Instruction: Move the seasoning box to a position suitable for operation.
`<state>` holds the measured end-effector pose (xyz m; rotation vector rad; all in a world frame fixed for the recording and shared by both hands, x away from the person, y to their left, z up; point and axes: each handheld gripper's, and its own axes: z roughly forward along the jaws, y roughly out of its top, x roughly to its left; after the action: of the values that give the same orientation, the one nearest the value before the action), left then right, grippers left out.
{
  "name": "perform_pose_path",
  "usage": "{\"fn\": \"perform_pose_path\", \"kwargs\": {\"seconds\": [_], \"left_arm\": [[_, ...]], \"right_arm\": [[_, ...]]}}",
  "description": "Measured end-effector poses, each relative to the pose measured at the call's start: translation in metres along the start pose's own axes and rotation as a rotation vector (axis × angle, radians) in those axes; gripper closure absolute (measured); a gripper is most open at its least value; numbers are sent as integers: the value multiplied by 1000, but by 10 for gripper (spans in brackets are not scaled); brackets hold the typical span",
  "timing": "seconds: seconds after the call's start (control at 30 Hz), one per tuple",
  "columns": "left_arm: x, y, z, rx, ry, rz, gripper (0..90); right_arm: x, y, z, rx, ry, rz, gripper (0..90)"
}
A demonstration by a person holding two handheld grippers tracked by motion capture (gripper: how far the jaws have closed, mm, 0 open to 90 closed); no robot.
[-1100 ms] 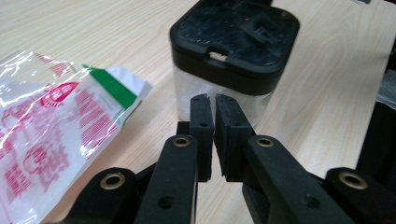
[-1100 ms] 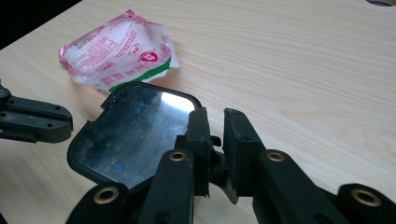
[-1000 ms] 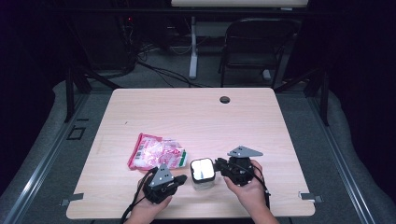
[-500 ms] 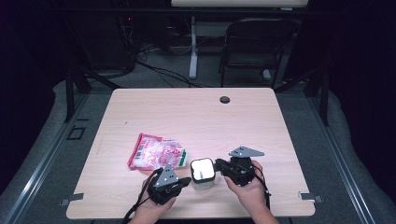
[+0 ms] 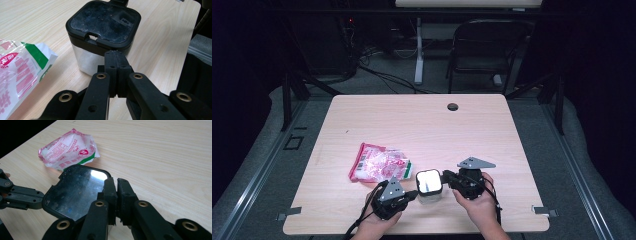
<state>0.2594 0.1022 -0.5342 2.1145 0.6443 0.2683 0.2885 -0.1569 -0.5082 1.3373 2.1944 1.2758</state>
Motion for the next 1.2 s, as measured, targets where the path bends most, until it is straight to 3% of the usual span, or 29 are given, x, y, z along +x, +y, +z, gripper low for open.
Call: {"fn": "perform_pose_path", "kwargs": {"seconds": [0.57,0.7,0.9,1.13,1.17,1.2], "left_arm": [[1,3,-1,-14,-7,2,900],[1,4,-1,-18,-11,3,900],[1,9,-3,-33,-5,3,900],[2,13,-3,-40,-4,3,900],[2,14,-3,-40,-5,4,900],[2,14,-3,-40,-5,4,900]], "right_arm": [[-1,-3,0,-14,4,0,809],[4,-4,-3,-22,12,-41,765],[7,-1,-12,-36,18,-62,729],[17,-18,-23,-20,8,-161,672],[22,-21,-23,-25,9,-199,658],[22,-21,-23,-25,9,-199,658]]}}
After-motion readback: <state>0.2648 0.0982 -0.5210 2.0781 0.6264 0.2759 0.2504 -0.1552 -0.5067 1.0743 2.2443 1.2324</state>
